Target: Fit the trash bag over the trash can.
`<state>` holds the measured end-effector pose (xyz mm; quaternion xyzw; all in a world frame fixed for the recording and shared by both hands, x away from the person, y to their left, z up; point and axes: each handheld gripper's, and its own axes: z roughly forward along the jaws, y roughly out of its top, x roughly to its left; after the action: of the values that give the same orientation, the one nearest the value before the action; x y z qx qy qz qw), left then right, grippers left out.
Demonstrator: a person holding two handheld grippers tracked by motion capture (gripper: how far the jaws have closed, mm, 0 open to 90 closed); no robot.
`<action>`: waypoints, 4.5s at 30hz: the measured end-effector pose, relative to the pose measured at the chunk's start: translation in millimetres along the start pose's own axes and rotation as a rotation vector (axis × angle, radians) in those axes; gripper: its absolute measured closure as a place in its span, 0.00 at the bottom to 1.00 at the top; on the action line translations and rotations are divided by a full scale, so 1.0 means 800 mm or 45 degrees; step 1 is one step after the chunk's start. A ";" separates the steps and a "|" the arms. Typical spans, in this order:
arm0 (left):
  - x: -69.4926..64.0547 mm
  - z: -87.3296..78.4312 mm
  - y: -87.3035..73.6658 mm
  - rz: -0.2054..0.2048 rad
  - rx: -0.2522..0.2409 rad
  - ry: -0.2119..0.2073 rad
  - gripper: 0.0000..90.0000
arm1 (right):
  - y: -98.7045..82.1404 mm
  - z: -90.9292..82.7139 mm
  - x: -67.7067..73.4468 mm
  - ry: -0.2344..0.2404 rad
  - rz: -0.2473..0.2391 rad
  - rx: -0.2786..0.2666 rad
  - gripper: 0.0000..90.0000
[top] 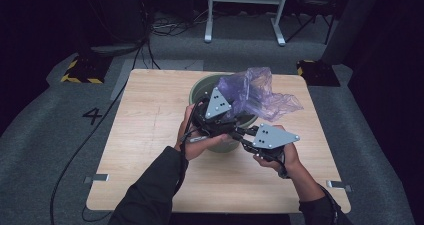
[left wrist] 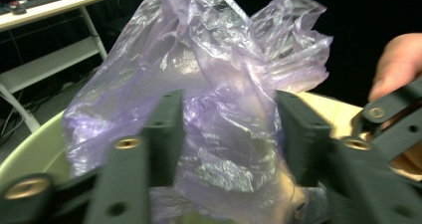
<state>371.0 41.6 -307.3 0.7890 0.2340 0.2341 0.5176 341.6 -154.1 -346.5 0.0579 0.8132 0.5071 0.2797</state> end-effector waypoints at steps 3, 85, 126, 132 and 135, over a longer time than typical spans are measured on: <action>0.005 -0.003 -0.004 0.003 0.005 -0.001 0.79 | -0.004 0.000 0.001 -0.003 0.010 -0.002 0.91; 0.073 -0.088 -0.121 -0.146 0.086 0.123 0.99 | -0.120 -0.081 -0.003 -0.092 0.156 0.133 0.62; 0.091 -0.100 -0.131 -0.138 0.090 0.074 0.51 | -0.077 -0.104 -0.092 -0.346 0.190 0.158 0.78; 0.086 -0.116 -0.105 -0.102 0.029 0.071 0.28 | -0.067 -0.099 -0.090 -0.329 0.158 0.129 0.90; 0.088 -0.123 -0.090 -0.091 0.005 0.077 0.26 | -0.061 -0.098 -0.093 -0.337 0.160 0.117 0.92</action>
<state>357.0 179.7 -330.4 0.7738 0.2779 0.2388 0.5166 372.8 -267.9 -332.8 0.1877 0.7862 0.4739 0.3493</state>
